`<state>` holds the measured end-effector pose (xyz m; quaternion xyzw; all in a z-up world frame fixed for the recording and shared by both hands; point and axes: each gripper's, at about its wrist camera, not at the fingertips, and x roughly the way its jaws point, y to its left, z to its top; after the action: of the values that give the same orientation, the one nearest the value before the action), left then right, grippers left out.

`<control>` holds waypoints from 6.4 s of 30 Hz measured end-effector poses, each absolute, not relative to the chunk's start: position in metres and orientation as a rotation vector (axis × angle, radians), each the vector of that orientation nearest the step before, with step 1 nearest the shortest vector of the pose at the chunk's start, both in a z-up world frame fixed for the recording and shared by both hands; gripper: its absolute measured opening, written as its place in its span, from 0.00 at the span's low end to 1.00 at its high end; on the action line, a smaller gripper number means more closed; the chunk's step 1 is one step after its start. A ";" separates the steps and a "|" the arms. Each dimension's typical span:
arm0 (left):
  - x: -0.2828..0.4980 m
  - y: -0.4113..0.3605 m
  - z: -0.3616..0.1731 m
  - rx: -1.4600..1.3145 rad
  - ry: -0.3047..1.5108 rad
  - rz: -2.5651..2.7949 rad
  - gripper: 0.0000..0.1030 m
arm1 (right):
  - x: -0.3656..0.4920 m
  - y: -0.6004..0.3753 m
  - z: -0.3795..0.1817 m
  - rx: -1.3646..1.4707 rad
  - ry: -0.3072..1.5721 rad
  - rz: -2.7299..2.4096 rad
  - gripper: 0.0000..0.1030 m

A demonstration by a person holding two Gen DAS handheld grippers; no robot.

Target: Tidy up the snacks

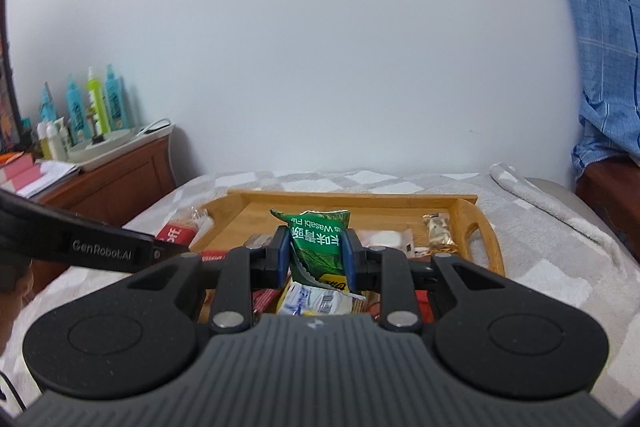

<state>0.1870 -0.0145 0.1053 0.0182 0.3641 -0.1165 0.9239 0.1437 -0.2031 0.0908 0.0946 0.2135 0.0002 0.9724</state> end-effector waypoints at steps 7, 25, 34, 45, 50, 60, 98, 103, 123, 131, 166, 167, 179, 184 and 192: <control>0.210 -0.026 0.110 0.032 0.748 -0.251 0.31 | 0.162 -0.221 0.091 0.276 0.463 -0.026 0.30; 0.280 -0.026 0.116 -0.003 0.747 -0.231 0.31 | 0.230 -0.222 0.117 0.317 0.453 -0.025 0.30; 0.321 -0.015 0.085 -0.009 0.782 -0.211 0.31 | 0.264 -0.237 0.082 0.415 0.535 -0.011 0.30; 0.338 -0.018 0.054 0.023 0.824 -0.197 0.31 | 0.284 -0.240 0.038 0.485 0.617 -0.001 0.30; 0.336 -0.019 0.046 0.045 0.825 -0.193 0.31 | 0.288 -0.225 0.028 0.388 0.645 -0.035 0.30; 0.336 -0.020 0.038 0.068 0.846 -0.182 0.31 | 0.289 -0.217 0.023 0.311 0.653 -0.057 0.30; 0.257 -0.017 0.089 0.037 0.800 -0.160 0.76 | 0.217 -0.231 0.081 0.256 0.520 -0.092 0.84; 0.239 -0.019 0.097 0.042 0.792 -0.162 0.82 | 0.202 -0.234 0.090 0.263 0.502 -0.115 0.88; 0.153 -0.009 0.106 0.010 0.778 -0.168 0.89 | 0.106 -0.238 0.090 0.223 0.492 -0.127 1.00; 0.112 -0.016 0.096 0.013 0.763 -0.170 0.90 | 0.054 -0.234 0.071 0.161 0.500 -0.121 1.00; 0.057 -0.013 0.015 0.031 0.829 -0.119 0.95 | 0.041 -0.194 0.021 0.092 0.698 -0.153 1.00; 0.057 -0.014 0.014 0.038 0.828 -0.120 0.96 | 0.042 -0.194 0.020 0.098 0.705 -0.152 1.00; 0.058 -0.015 0.011 0.042 0.839 -0.116 1.00 | 0.046 -0.194 0.012 0.095 0.751 -0.150 1.00; 0.059 -0.015 0.011 0.044 0.839 -0.115 1.00 | 0.046 -0.192 0.010 0.078 0.751 -0.153 1.00; 0.058 -0.016 0.010 0.050 0.840 -0.111 1.00 | 0.047 -0.192 0.009 0.072 0.749 -0.154 1.00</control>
<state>0.0585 -0.0164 0.0105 0.0244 0.4075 -0.0539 0.9113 0.0465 -0.1921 0.0094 0.0352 0.3655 -0.0753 0.9271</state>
